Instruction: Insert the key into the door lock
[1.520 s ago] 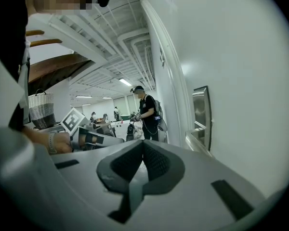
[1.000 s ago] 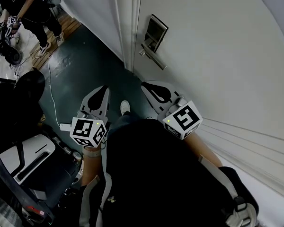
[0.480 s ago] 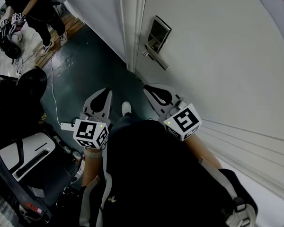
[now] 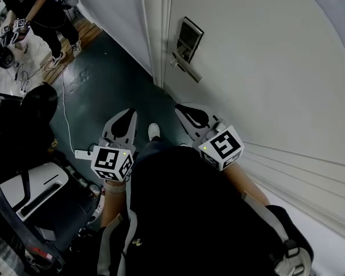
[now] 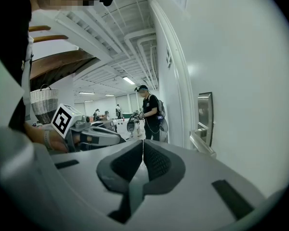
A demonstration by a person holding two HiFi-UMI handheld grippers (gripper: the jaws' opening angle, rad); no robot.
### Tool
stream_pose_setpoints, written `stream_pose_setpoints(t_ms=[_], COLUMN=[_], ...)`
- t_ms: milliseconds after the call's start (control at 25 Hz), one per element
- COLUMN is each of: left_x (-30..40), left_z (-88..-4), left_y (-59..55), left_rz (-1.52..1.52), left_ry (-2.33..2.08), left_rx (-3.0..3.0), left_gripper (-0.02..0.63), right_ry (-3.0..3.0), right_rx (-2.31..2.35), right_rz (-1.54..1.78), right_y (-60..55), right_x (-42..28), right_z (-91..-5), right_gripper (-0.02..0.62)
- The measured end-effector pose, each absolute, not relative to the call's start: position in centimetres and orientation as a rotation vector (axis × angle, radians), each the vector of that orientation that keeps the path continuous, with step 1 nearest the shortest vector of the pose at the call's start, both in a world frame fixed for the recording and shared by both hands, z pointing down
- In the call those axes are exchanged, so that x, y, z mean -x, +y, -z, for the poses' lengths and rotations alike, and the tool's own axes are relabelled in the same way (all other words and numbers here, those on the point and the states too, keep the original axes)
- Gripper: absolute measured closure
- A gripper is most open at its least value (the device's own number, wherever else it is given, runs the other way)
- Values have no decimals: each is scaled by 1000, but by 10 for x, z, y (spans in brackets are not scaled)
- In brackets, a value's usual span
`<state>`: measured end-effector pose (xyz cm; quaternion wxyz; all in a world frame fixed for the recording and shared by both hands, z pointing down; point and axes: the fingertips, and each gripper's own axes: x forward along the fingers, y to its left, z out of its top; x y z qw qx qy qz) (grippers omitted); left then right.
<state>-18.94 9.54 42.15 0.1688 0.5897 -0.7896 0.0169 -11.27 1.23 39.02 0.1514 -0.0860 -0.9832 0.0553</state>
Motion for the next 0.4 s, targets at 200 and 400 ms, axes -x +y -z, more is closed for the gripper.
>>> stream_pose_setpoints(t_ms=[200,400], left_x=[182,172], left_z=[-425,-427], left_y=[93,90], left_rz=[-58,-63], left_ry=[-2229,-2215], left_rx=[-1683,-1686], left_gripper=[597,595], right_ry=[-2820,-2817], right_rx=[234,224], right_rz=[-165,-173], right_y=[11,8], right_x=[105,94], right_z=[-392,-393], right_gripper=[581,581])
